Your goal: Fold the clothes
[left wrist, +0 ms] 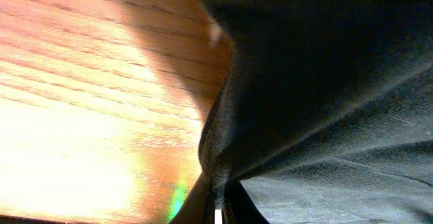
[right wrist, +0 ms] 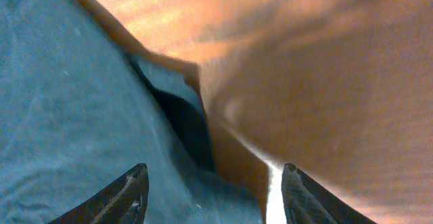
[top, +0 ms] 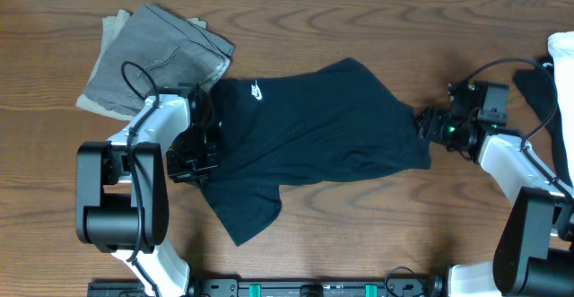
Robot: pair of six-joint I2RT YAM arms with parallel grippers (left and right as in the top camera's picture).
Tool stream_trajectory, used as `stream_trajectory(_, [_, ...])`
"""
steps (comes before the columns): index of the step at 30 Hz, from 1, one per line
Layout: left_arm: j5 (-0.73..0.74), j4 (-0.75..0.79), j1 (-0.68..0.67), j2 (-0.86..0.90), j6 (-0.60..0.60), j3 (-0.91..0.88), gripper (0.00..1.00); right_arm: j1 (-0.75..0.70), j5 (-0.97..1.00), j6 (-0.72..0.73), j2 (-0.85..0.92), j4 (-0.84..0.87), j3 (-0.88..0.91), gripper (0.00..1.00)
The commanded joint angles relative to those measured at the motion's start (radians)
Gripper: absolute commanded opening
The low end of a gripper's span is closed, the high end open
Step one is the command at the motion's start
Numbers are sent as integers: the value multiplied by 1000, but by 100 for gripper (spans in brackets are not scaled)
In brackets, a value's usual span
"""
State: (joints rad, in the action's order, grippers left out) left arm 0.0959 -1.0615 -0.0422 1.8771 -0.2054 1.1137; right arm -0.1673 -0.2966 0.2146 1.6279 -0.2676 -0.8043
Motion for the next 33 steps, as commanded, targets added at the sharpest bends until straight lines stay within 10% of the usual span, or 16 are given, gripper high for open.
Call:
stream_trajectory(1, [-23, 2, 13, -38, 2, -6, 7, 18, -64, 43, -5, -22, 29, 49])
stream_trajectory(10, [-3, 17, 13, -62, 2, -2, 14, 47, 5, 50, -5, 55, 82, 61])
stream_trajectory(17, [22, 29, 13, -63, 3, -2, 12, 40, -48, 82, 0, 326, 82, 46])
stream_trajectory(25, [27, 38, 13, -63, 3, -2, 12, 51, 10, 79, 145, 415, 82, 74])
stream_trajectory(30, [30, 36, 13, -63, 3, -2, 13, 51, -173, 80, 278, 509, 77, 60])
stream_trajectory(33, [54, 35, 13, -63, 7, -2, 13, 50, -217, 76, 289, 511, 77, 31])
